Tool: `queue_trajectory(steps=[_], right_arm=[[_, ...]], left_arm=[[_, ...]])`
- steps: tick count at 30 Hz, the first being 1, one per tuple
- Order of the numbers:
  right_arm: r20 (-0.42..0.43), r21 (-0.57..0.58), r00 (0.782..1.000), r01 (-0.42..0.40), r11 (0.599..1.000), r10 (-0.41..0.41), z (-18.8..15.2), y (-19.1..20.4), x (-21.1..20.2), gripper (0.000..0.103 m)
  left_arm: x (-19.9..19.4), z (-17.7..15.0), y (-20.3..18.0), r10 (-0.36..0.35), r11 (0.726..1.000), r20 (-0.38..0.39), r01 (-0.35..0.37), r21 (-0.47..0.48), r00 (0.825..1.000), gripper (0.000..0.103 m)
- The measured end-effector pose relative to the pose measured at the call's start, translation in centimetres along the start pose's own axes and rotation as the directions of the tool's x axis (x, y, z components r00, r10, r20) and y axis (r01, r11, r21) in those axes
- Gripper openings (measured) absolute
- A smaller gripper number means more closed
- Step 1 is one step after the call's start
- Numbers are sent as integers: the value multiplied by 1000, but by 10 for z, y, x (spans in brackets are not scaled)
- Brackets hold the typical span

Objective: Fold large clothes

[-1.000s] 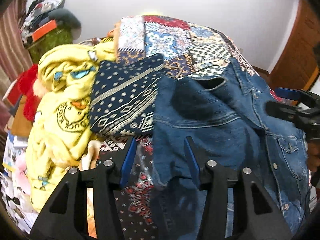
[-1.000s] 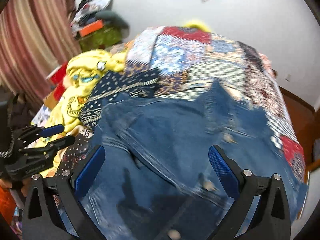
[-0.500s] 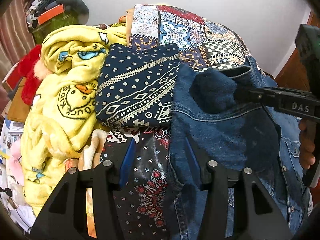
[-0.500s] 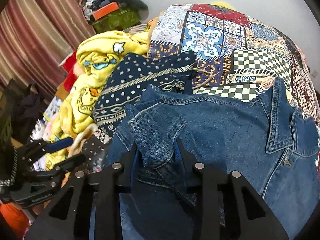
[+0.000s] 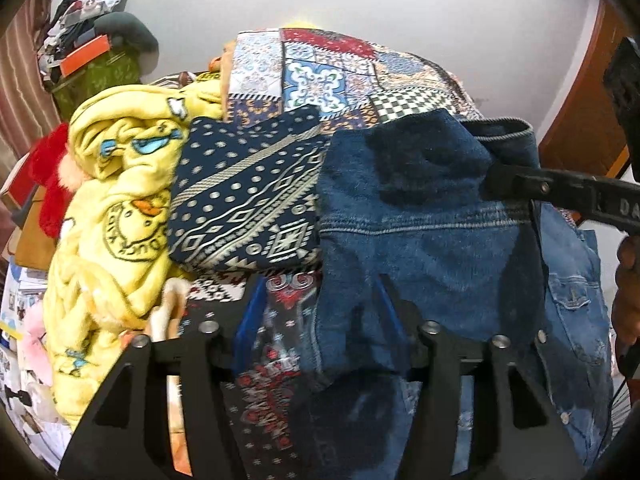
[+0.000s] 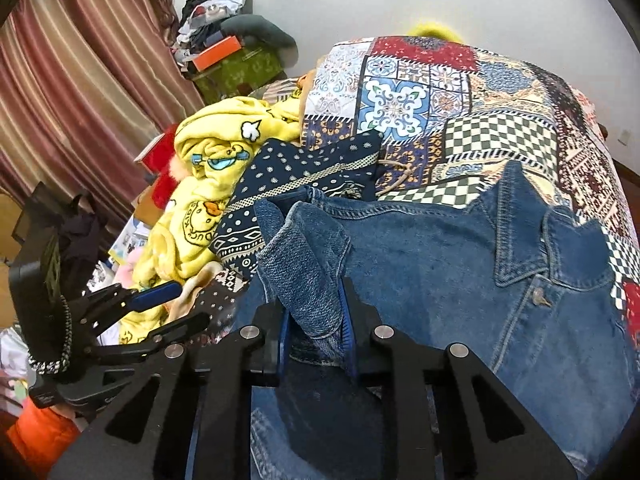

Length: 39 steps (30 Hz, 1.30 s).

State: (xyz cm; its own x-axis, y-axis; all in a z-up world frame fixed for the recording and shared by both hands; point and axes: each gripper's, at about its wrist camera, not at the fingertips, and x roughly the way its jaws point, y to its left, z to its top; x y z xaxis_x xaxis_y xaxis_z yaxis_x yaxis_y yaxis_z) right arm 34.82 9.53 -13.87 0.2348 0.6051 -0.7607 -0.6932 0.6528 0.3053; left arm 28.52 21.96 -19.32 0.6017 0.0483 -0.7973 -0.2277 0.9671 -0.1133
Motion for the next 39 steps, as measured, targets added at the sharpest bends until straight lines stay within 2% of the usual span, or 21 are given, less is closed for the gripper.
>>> queue_trajectory(steps=[3, 5, 10, 14, 16, 20, 23, 28, 32, 39], right_arm=[[-6, 2, 1000, 14, 1000, -14, -6, -5, -4, 19], [-11, 15, 1000, 14, 1000, -14, -9, -8, -5, 19], [-13, 12, 1000, 27, 1000, -27, -16, -16, -7, 17], [26, 23, 999, 32, 999, -33, -14, -27, -25, 16], [50, 32, 997, 58, 998, -60, -12, -34, -35, 16], [107, 54, 990, 89, 995, -95, -12, -44, -64, 16], [163, 70, 977, 130, 989, -140, -15, -53, -94, 16], [242, 119, 945, 198, 973, -222, -27, -76, -145, 16], [246, 176, 931, 229, 957, -269, -45, -99, -163, 16], [144, 293, 940, 258, 921, -309, -94, -141, -152, 15]], left_arm=[[29, -3, -10, 27, 999, -49, -26, 19, 998, 64], [59, -9, -13, 88, 995, -112, -83, 49, 990, 64], [104, -20, -6, 142, 990, -195, -137, 36, 970, 65], [108, -24, -7, 161, 987, -177, -156, 45, 971, 68], [106, -25, -8, 171, 985, -171, -163, 59, 970, 68], [99, -21, -5, 167, 986, -188, -165, 25, 968, 68], [80, -12, -1, 158, 987, -160, -159, 6, 974, 68], [45, 9, 6, 184, 983, -62, -184, -8, 981, 68], [46, 26, 8, 182, 982, -64, -184, -33, 981, 68], [81, 36, -4, 211, 975, -97, -216, -51, 973, 68]])
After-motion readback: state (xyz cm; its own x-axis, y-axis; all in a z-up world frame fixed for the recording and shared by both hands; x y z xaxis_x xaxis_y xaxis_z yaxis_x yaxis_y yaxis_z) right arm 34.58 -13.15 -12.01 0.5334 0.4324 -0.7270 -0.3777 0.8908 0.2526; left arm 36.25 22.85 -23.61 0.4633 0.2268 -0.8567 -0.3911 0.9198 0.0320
